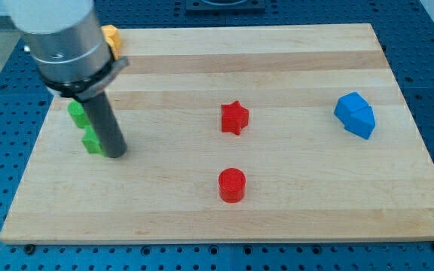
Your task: Slide the red star towards red circle
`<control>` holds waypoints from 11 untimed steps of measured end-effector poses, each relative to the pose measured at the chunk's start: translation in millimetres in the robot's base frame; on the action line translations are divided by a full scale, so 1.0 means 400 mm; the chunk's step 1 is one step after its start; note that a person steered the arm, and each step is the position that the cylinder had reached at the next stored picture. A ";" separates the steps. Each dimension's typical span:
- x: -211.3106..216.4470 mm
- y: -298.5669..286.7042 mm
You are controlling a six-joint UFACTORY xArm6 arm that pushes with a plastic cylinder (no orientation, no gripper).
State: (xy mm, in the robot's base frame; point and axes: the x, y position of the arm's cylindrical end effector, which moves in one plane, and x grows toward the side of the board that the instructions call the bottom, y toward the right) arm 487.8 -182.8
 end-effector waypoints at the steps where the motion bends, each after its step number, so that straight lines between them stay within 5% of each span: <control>1: -0.027 -0.100; 3: 0.008 -0.133; 6: 0.032 0.011; 9: -0.190 0.134; 11: -0.232 0.180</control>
State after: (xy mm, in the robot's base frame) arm 395.2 -110.7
